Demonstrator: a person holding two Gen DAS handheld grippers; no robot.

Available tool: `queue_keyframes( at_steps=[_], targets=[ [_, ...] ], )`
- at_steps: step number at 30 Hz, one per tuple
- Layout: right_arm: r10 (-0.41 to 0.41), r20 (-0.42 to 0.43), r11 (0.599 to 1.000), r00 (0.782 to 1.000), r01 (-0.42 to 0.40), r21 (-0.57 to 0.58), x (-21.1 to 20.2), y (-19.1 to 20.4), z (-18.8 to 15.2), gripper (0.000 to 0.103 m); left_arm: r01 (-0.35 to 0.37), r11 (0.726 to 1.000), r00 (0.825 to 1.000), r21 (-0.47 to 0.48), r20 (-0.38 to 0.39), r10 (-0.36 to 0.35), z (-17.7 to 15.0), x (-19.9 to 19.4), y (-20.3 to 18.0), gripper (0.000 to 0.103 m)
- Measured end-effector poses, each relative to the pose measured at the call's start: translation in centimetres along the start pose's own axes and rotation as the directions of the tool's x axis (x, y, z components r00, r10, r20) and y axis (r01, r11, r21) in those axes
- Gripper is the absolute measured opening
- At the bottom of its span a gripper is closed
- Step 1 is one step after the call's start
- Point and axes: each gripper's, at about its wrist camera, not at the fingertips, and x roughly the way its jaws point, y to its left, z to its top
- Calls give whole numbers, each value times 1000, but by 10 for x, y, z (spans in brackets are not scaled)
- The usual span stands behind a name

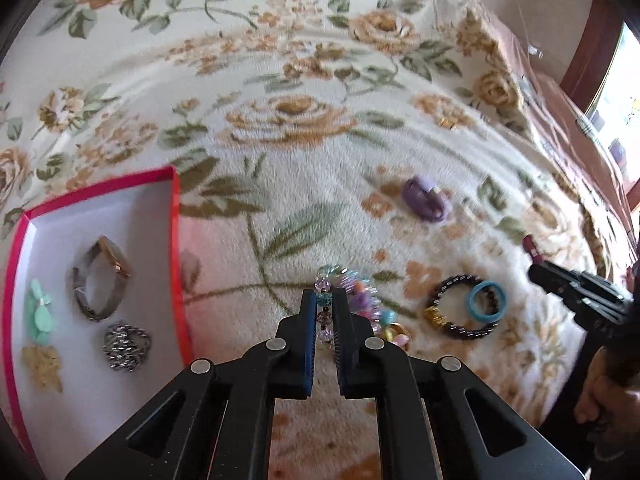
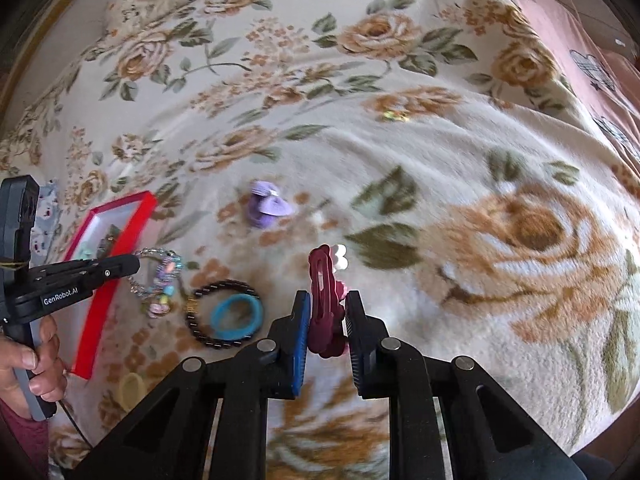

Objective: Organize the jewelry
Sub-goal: 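Grasp the beaded bracelet with the left tool while the right tool grasps the pink hair clip, then carry the beaded bracelet and pink clip over the box and lower them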

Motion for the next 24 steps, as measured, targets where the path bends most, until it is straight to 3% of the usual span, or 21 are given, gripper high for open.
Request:
queue_keyframes(
  at_steps=[13,24],
  targets=[
    [116,29,990,993,-113,-81,-15,53,10,17,36,998,992,-43,120,-31,-16,-81,9,7],
    [211,-20,964,977,-211,-160,-3,108,6,18,6,989,985,-150,174,21,-48,-129,47,7]
  ],
)
